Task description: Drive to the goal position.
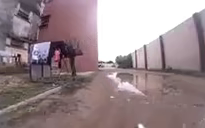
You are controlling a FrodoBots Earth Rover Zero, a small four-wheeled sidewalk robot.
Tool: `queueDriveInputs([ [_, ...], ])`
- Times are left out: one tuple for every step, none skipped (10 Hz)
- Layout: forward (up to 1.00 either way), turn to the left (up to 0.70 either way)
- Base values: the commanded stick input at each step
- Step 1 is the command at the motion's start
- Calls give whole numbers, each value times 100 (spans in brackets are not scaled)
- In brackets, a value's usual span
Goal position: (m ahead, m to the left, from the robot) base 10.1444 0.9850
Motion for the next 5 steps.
queueDriveInputs([
  [70,0],
  [70,0],
  [70,0],
  [70,0],
  [70,0],
])
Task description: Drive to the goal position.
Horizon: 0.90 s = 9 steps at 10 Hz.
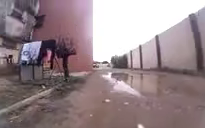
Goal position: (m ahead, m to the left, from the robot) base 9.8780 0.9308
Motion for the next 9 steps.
queueDriveInputs([
  [70,0],
  [70,0],
  [70,0],
  [70,0],
  [70,0],
  [70,0],
  [70,0],
  [70,0],
  [70,0],
])
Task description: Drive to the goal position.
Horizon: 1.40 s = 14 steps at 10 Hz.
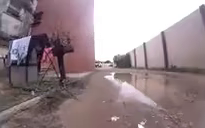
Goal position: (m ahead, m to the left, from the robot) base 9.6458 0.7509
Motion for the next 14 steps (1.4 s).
queueDriveInputs([
  [70,0],
  [70,0],
  [70,0],
  [70,0],
  [70,0],
  [70,0],
  [70,0],
  [70,0],
  [70,0],
  [70,0],
  [70,0],
  [70,0],
  [70,0],
  [70,0],
])
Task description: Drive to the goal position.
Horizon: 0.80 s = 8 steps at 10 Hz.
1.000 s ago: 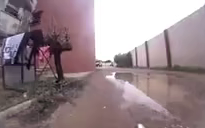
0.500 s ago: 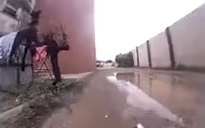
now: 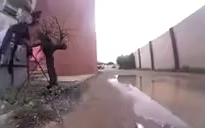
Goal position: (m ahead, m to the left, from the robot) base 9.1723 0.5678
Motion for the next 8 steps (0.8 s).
queueDriveInputs([
  [70,0],
  [70,0],
  [70,0],
  [70,0],
  [70,0],
  [70,0],
  [70,0],
  [70,0],
])
